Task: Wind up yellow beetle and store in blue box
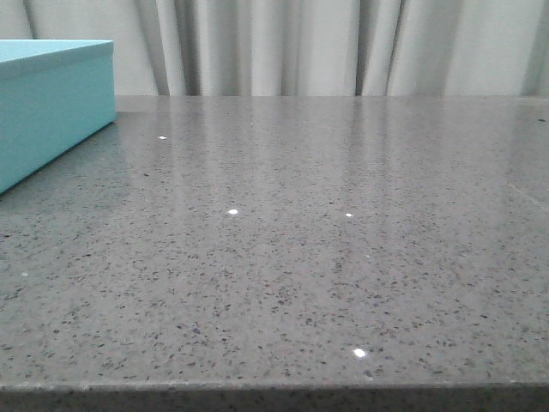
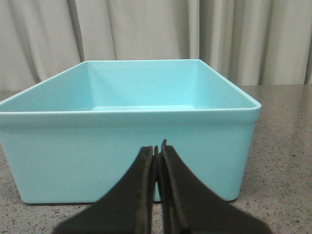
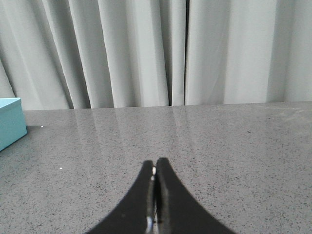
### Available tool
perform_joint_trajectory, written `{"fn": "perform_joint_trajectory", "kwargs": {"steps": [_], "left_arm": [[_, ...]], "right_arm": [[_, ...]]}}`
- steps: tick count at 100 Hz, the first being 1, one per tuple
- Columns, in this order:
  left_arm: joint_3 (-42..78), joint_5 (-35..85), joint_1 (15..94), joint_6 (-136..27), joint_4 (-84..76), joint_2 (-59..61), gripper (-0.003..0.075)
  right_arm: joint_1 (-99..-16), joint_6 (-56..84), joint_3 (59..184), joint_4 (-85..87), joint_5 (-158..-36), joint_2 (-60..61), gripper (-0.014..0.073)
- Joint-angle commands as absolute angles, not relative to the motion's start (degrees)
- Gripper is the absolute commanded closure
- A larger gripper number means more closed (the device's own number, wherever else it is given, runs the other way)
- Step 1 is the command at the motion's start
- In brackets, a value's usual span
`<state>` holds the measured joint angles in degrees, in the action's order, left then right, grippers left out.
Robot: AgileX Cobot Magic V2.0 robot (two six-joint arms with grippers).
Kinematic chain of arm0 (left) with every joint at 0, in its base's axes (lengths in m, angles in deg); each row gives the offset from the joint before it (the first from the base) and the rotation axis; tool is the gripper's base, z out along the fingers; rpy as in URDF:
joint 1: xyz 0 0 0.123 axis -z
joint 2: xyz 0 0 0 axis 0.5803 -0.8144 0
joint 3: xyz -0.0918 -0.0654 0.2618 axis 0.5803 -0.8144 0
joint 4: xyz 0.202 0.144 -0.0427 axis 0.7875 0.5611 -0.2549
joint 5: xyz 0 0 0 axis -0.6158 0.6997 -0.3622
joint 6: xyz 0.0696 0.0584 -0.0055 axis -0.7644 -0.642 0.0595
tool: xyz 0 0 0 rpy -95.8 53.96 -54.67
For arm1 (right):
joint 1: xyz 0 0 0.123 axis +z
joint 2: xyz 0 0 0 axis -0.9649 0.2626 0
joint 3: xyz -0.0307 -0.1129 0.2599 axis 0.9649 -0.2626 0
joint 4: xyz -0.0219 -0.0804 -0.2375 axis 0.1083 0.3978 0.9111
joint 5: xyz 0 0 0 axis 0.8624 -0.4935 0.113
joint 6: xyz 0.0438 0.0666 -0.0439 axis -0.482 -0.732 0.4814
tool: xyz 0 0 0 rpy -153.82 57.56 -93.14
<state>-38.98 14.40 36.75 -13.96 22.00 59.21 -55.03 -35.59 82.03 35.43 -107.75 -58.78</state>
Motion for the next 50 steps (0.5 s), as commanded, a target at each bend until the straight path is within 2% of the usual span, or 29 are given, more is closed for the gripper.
{"fn": "perform_joint_trajectory", "kwargs": {"steps": [1,25,50], "left_arm": [[-41.38,9.58,37.00,-13.45,21.50,61.03,0.0741],[-41.38,9.58,37.00,-13.45,21.50,61.03,0.0741],[-41.38,9.58,37.00,-13.45,21.50,61.03,0.0741]], "right_arm": [[-55.11,-35.04,83.31,36.86,-103.35,-59.64,0.0662],[-55.48,-34.53,82.23,34.37,-102.34,-59.64,0.0662],[-64.79,-13.08,76.07,13.40,-85.47,-59.64,0.0662]]}}
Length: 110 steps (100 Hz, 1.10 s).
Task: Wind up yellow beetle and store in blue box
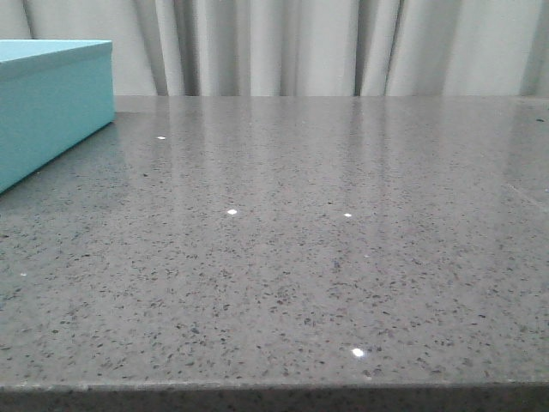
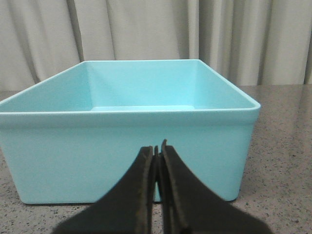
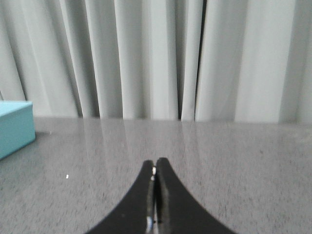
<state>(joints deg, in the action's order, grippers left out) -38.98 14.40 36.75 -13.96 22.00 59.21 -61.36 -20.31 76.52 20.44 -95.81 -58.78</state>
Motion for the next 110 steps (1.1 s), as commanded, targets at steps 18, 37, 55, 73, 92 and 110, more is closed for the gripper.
{"fn": "perform_joint_trajectory", "kwargs": {"steps": [18,37,55,73,92,110], "left_arm": [[-41.38,9.58,37.00,-13.45,21.50,61.03,0.0741],[-41.38,9.58,37.00,-13.45,21.50,61.03,0.0741],[-41.38,9.58,37.00,-13.45,21.50,61.03,0.0741],[-41.38,9.58,37.00,-13.45,21.50,61.03,0.0741],[-41.38,9.58,37.00,-13.45,21.50,60.93,0.0741],[-41.38,9.58,37.00,-13.45,21.50,60.93,0.0741]], "right_arm": [[-72.92,-12.02,70.62,11.71,-83.22,-59.64,0.0662],[-76.21,-12.02,64.85,12.00,-81.47,-59.64,0.0662],[-76.26,-13.58,60.90,14.40,-80.18,-59.64,0.0662],[-76.26,-13.98,60.85,15.91,-79.89,-59.70,0.0662],[-76.26,-13.98,60.85,15.91,-80.06,-59.70,0.0662],[-76.26,-13.98,60.85,15.91,-80.29,-59.70,0.0662]]}}
